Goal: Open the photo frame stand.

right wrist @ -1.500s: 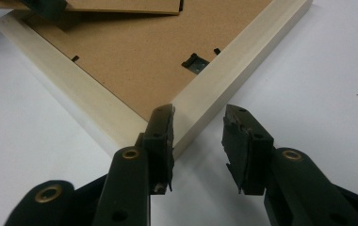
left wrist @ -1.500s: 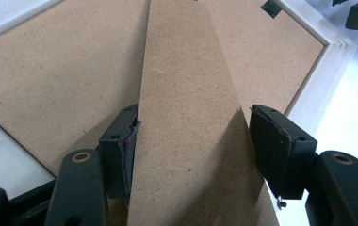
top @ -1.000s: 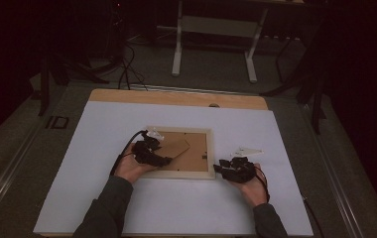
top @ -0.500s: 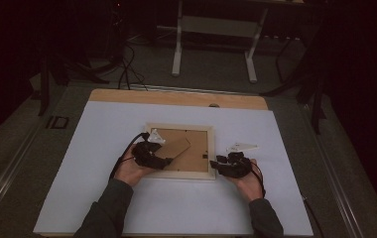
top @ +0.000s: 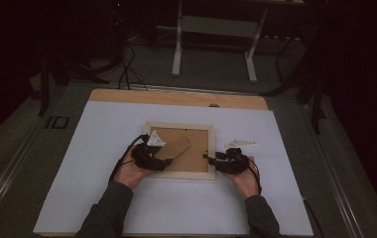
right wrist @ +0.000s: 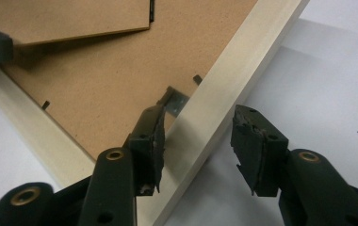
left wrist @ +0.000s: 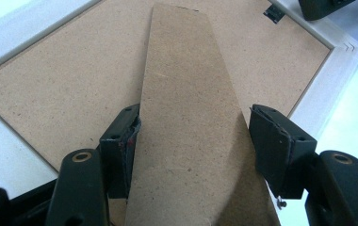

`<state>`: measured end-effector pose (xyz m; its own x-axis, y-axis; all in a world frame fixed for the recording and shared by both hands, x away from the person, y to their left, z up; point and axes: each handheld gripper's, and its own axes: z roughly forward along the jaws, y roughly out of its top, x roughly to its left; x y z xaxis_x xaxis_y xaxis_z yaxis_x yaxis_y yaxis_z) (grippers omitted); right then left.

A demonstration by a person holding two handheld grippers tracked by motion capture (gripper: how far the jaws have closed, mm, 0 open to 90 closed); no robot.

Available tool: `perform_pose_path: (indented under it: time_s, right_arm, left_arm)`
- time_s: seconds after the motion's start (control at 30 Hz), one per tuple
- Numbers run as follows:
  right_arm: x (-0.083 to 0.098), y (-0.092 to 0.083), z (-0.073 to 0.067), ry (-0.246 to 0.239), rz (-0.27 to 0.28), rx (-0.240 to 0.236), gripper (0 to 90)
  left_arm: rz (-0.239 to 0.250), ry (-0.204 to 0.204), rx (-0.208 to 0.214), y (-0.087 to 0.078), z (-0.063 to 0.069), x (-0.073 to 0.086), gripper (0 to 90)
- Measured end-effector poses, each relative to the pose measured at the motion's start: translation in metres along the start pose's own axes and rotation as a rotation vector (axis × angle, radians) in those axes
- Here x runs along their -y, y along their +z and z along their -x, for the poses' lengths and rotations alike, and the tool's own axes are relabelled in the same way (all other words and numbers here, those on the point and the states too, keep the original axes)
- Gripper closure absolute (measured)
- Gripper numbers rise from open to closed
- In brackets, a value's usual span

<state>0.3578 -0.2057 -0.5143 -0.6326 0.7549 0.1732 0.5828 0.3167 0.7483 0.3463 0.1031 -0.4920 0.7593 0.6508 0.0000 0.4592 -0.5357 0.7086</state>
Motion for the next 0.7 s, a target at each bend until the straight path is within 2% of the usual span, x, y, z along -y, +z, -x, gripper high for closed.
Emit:
perform_pose_path:
  time_s: [0.47,0.7]
  right_arm:
    - [-0.01,0.005,0.004,0.026,0.011,-0.008,49.7]
    - [-0.013,0.007,0.01,0.069,0.013,-0.042,47.1]
  left_arm:
    - [0.031,0.022,-0.018,-0.004,0.005,0.002,39.6]
    - [0.037,0.036,-0.026,-0.006,0.007,0.001,39.6]
